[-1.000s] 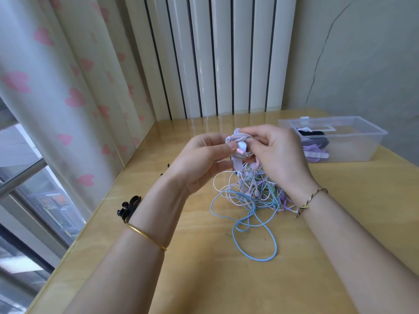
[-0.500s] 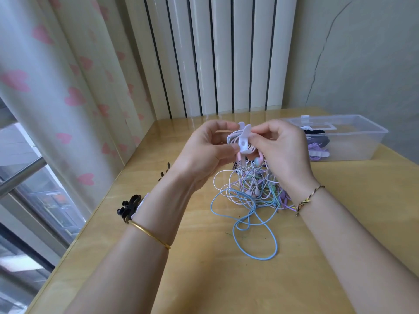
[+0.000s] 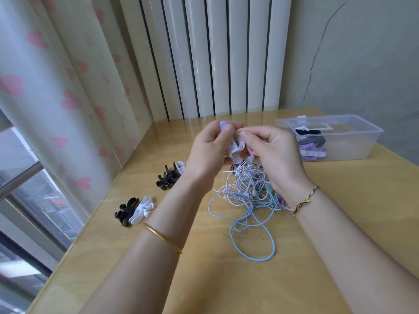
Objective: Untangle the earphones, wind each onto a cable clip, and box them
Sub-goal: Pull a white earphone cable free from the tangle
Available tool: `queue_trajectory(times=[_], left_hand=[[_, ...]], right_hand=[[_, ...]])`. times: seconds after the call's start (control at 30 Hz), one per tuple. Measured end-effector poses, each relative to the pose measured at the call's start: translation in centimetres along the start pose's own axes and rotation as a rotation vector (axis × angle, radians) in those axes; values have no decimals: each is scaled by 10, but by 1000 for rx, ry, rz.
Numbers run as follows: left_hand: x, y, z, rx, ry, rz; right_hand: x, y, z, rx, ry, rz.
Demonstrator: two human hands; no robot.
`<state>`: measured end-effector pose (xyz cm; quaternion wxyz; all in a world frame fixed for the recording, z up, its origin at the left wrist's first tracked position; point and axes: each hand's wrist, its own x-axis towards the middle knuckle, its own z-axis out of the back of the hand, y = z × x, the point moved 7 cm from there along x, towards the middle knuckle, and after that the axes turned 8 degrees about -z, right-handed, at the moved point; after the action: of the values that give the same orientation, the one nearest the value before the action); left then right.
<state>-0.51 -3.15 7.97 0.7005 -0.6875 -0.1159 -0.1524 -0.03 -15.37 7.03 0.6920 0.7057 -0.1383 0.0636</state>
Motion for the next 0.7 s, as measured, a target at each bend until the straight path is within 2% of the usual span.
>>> queue_trajectory(times=[0.07, 0.3, 0.57, 0.7], left_hand=[[0, 1, 2, -4, -63, -12], [-1, -5, 7, 39, -202, -114], [2, -1, 11, 52, -345, -155], [4, 5, 16, 53, -446, -174]], right_hand=[[-1, -2, -4, 22, 55, -17], [0, 0, -2, 11, 64, -51], [3, 4, 3, 116, -40, -97], [-5, 2, -4, 191, -25, -158]])
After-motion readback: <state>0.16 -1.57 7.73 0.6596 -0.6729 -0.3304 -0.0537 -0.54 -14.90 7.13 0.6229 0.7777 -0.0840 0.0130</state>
